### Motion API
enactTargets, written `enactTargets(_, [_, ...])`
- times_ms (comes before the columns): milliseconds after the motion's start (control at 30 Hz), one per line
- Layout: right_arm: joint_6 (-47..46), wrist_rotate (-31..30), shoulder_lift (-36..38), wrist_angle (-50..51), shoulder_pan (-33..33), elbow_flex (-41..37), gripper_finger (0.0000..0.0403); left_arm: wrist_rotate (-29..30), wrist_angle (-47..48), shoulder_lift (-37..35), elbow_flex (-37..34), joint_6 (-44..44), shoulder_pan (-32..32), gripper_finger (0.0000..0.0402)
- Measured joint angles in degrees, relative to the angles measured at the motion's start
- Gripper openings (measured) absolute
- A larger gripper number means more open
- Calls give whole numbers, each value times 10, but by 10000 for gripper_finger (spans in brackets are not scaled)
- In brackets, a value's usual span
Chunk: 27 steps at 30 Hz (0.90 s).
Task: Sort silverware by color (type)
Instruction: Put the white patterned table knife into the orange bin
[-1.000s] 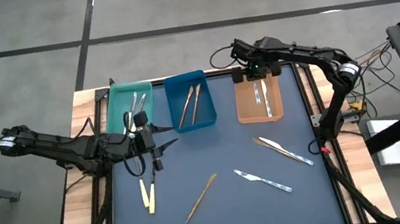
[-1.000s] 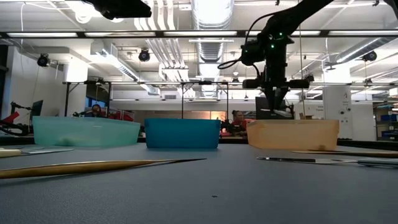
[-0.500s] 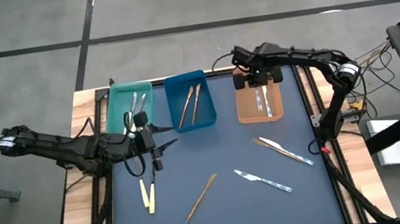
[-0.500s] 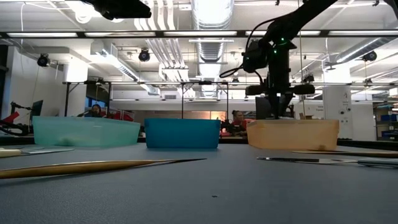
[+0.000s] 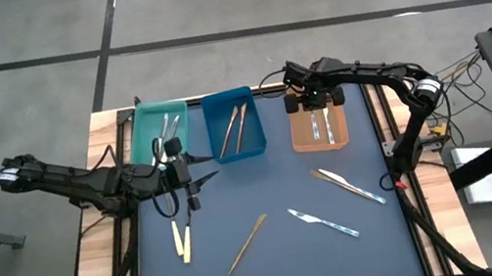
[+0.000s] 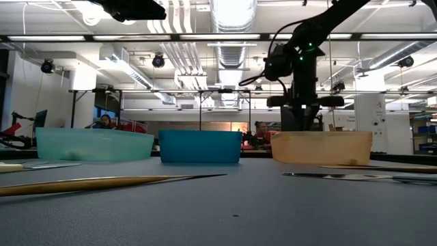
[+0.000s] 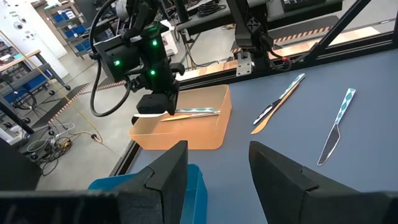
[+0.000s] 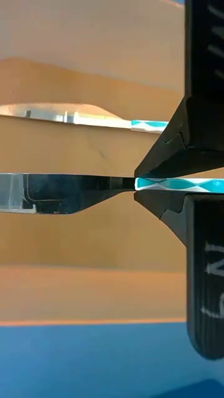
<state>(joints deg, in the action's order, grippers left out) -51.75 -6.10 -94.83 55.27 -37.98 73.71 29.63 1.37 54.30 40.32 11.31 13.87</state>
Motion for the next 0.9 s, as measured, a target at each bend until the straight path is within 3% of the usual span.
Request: enactTargets(900, [-24, 0, 0, -54, 3, -47, 15, 0, 0, 0, 0, 0, 0, 153])
